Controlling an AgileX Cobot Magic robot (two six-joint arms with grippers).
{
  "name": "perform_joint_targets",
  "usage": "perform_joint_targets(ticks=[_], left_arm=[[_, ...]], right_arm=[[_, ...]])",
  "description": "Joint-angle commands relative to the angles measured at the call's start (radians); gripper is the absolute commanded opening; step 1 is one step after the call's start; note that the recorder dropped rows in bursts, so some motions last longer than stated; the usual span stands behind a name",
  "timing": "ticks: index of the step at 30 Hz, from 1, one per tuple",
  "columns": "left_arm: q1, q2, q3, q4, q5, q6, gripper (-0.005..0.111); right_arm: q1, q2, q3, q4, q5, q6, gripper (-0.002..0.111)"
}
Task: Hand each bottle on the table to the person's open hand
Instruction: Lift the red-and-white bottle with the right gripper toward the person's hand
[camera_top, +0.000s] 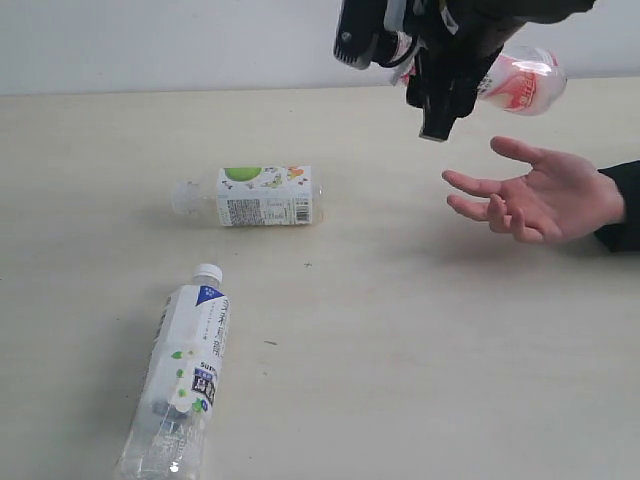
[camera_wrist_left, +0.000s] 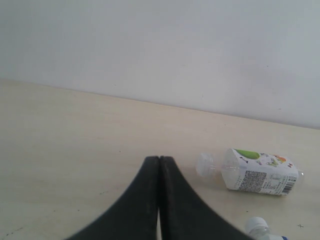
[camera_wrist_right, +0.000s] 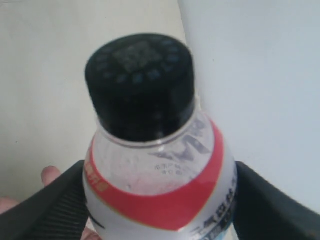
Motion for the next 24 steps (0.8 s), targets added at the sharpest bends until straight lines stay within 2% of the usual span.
perform_joint_targets(ticks=[1,7,12,16,24], left_arm=[[-0.005,-0.007,0.004,-0.005,-0.002,0.000,0.000],[-0.005,-0.007,0.004,-0.005,-0.002,0.000,0.000],[-0.005,-0.007,0.004,-0.005,-0.002,0.000,0.000],[-0.005,-0.007,0.004,-0.005,-0.002,0.000,0.000],[-0.005,-0.007,0.004,-0.005,-0.002,0.000,0.000]], right_arm=[[0.002,-0.011,-0.065,0.107,0.121,0.009,0.000],[0.002,-0.011,-0.138,0.141,0.335,0.141,0.000],[0.002,-0.011,-0.184,0.232,0.442,0.213,0.000],[0.002,-0.011,-0.206,0.332,0.487,0.251,0.000],[0.002,-0.013,-0.253,0.392,0.487,0.301,0.000]])
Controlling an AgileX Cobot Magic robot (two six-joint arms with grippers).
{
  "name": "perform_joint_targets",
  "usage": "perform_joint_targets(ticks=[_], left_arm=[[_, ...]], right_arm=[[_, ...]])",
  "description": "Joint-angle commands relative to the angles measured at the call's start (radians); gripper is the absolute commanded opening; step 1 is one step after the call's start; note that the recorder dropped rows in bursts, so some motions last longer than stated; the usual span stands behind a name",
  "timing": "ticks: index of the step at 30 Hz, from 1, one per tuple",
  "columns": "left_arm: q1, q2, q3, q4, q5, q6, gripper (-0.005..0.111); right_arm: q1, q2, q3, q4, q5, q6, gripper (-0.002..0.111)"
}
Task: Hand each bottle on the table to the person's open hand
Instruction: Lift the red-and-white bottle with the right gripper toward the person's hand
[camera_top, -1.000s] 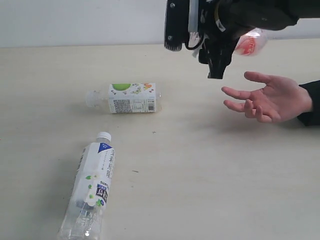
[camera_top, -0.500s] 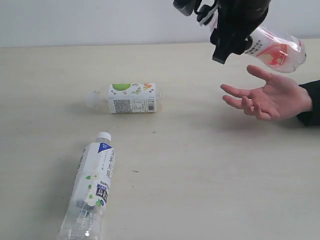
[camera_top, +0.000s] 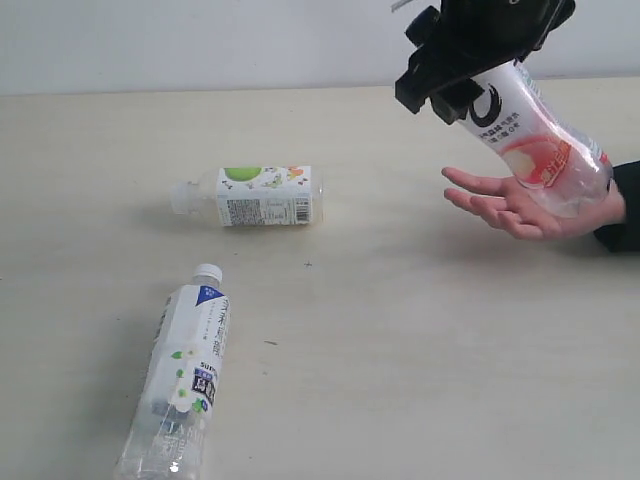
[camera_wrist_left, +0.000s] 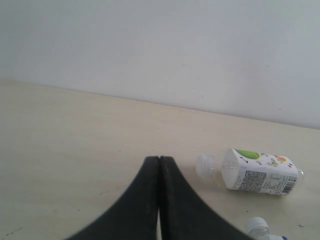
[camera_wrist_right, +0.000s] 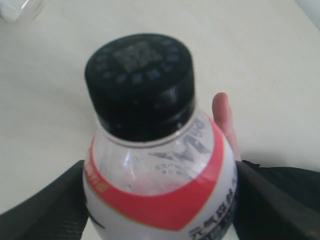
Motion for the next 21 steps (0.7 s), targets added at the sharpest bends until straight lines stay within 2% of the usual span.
perform_joint_targets(ticks=[1,11,21], left_arm=[[-0.005,-0.007,0.004,-0.005,-0.002,0.000,0.000],[-0.005,-0.007,0.004,-0.005,-0.002,0.000,0.000],[-0.005,-0.007,0.004,-0.005,-0.002,0.000,0.000]], right_arm=[[0.002,-0.012,-0.038,0.041,0.005,0.018,0.000],[-0.015,-0.011,-0.069,0.064,0.005,0.041,0.000],[-0.189,-0.011,-0.069,0.223,0.005,0.067,0.000]])
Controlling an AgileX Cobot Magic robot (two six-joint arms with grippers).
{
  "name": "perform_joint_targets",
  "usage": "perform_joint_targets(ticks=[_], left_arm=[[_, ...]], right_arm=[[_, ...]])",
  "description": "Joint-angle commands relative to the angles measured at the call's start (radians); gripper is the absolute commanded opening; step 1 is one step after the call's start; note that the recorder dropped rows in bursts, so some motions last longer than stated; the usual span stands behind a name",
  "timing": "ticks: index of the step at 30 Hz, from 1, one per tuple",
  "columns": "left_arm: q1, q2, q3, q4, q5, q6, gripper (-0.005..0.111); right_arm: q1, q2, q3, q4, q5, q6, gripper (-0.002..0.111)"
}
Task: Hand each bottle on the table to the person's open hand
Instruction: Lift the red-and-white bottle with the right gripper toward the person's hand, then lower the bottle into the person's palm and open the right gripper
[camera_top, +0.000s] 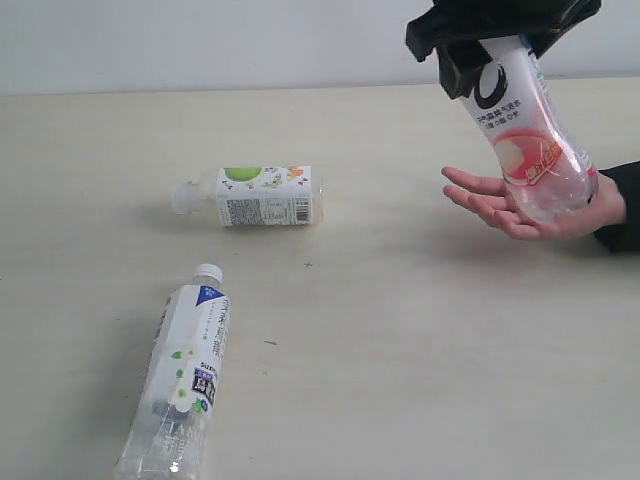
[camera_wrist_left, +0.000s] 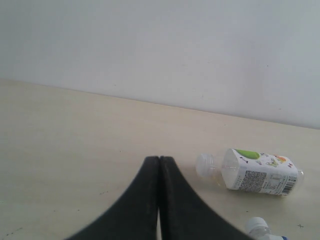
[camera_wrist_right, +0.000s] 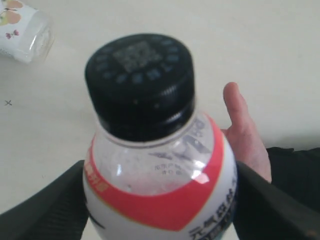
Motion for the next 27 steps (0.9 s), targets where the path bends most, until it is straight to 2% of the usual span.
perform_joint_targets(ticks=[1,6,20,27], left_arm=[[-0.005,-0.007,0.004,-0.005,-0.002,0.000,0.000],[-0.005,-0.007,0.004,-0.005,-0.002,0.000,0.000],[-0.005,-0.007,0.004,-0.005,-0.002,0.000,0.000],[-0.005,-0.007,0.004,-0.005,-0.002,0.000,0.000]], right_arm=[[-0.075,-0.009,-0.010,0.062,0.000,0.009,0.000],[-0.120,-0.007,-0.010,0.077,0.000,0.009,0.000],[-0.129,0.116,0.000,0.038,0.000,-0.023,0.000],[-0.188,0.130,0.025,0.061,0.000,-0.042,0.000]])
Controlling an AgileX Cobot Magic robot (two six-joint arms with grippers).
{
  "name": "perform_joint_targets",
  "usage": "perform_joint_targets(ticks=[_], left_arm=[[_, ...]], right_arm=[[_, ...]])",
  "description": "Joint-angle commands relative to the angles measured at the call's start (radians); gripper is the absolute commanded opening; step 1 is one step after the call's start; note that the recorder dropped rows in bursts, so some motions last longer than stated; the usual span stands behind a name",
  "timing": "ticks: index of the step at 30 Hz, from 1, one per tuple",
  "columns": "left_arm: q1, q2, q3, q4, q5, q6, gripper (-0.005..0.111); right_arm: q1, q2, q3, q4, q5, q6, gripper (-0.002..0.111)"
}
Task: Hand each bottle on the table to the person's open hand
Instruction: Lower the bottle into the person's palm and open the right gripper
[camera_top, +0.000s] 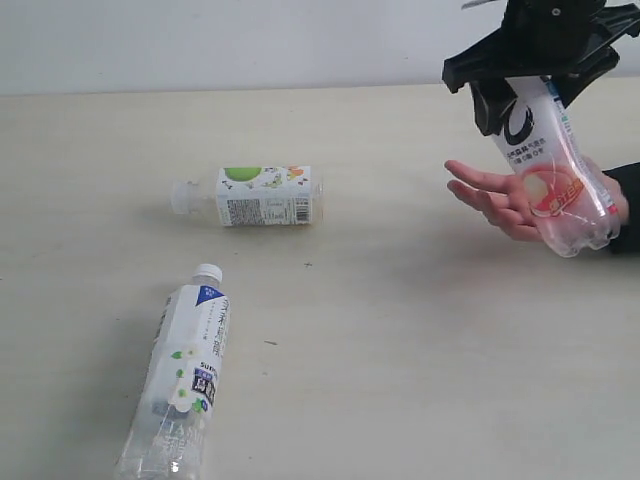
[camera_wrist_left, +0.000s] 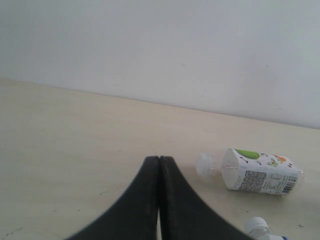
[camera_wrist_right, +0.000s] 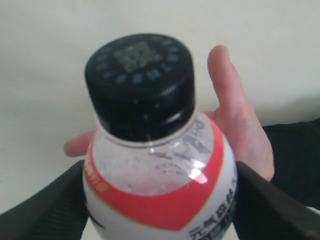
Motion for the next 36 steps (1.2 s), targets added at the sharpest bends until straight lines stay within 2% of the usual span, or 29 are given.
perform_joint_targets(ticks=[1,5,21,33,36], left_arm=[[-0.005,-0.007,0.004,-0.005,-0.002,0.000,0.000],[-0.005,-0.007,0.004,-0.005,-0.002,0.000,0.000],[-0.005,-0.007,0.004,-0.005,-0.002,0.000,0.000],[-0.005,-0.007,0.004,-0.005,-0.002,0.000,0.000],[-0.005,-0.007,0.004,-0.005,-0.002,0.000,0.000]], right_arm=[[-0.043,-0.002,0.024,0.008,-0.004,-0.026,0.000],[-0.063,0.000,0.034,-0.035,-0.004,-0.033,0.000],[-0.063,0.138,0.034,-0.005,-0.004,-0.042,0.000],[-0.063,0.156,0.034,-0.033,-0.004,-0.029,0.000],[-0.063,0.156,0.034,-0.058,-0.004,-0.027,0.007]])
